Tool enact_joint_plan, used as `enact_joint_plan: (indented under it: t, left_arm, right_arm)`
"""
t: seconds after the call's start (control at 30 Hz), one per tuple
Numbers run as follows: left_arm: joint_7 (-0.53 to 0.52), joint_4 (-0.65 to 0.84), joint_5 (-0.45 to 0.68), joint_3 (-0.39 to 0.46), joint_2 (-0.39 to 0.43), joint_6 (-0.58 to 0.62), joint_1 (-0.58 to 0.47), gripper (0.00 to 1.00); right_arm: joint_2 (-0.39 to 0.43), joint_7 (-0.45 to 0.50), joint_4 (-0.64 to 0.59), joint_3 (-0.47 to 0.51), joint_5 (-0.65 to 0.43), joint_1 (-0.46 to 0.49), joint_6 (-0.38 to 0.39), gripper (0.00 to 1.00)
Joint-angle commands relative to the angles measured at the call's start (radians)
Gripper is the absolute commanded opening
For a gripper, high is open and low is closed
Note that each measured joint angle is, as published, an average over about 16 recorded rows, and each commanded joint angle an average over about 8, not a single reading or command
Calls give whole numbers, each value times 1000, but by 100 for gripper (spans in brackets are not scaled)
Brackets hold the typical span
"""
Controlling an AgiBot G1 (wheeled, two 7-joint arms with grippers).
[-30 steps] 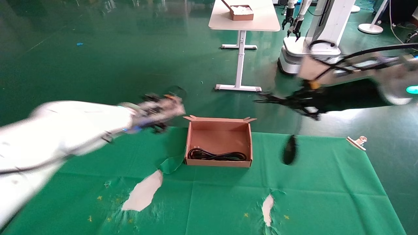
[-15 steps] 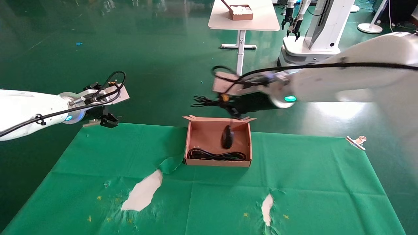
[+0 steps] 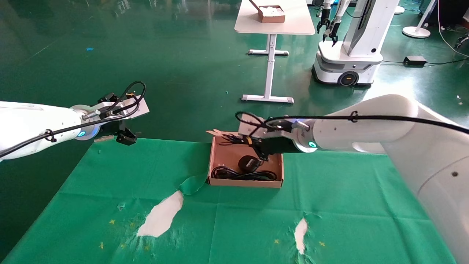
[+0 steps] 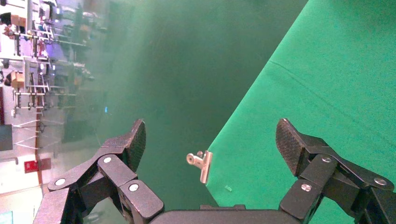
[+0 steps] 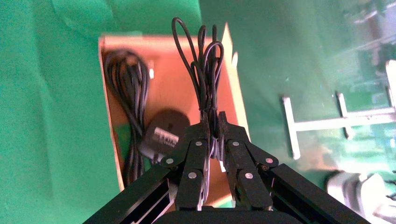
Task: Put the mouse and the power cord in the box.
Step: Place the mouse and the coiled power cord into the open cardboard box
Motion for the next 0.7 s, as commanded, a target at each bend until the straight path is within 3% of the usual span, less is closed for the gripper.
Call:
enact_joint_plan:
  t: [0.03, 0.07, 0.1, 0.7]
  left_arm:
    - [0, 1, -1, 0, -1, 0, -1, 100]
    - [0, 1, -1, 0, -2, 0, -1, 100]
    - [0, 1, -1, 0, -2, 0, -1, 100]
    - [0, 0, 0, 0, 0, 0, 1, 100]
  right_arm:
    - [-2, 9, -13, -26, 3, -2, 18, 88]
    - [-3, 10, -16, -30, 4, -3, 21, 99]
    - [-4, 11, -19, -35, 5, -4, 25, 100]
    - [3, 9, 3, -14, -1, 0, 6, 100]
